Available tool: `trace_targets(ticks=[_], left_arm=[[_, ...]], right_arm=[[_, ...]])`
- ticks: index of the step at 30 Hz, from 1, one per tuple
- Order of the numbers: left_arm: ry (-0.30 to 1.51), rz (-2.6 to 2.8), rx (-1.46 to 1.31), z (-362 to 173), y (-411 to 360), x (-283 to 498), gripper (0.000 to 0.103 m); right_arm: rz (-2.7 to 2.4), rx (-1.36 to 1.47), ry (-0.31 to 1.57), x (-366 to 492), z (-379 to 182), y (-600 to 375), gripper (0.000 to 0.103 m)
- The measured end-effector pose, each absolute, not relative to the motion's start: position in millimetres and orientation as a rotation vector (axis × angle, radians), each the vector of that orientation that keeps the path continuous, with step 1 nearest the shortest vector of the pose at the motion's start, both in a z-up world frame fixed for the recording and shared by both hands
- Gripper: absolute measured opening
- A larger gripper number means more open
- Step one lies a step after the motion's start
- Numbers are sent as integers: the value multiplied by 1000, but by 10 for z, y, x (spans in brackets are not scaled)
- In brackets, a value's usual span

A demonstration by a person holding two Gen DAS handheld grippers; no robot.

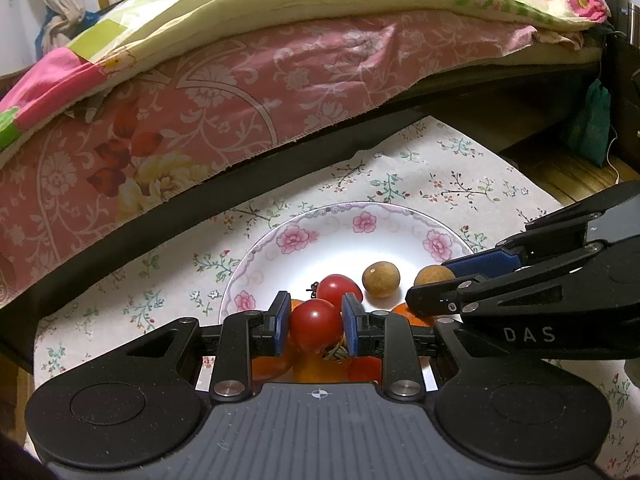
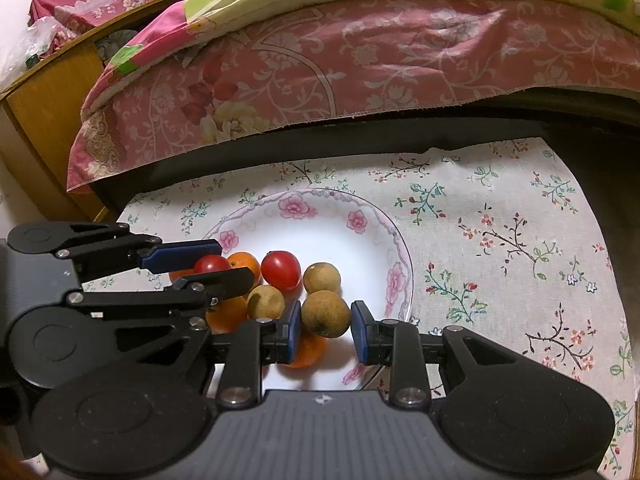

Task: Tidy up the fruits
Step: 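Lower both held fruits over the white plate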

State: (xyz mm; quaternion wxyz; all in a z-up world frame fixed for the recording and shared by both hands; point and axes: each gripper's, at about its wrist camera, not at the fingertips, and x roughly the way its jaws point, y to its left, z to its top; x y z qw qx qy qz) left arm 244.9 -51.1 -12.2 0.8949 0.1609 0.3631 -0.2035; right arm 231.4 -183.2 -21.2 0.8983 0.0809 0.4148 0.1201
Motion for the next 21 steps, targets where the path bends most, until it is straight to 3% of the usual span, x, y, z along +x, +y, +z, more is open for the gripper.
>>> trace_targets(ticks=[21], left_arm=[[743,-419,340,-124,-518,2447,39]], right_arm=[[235,175,860,2314,-234,-1851,30]])
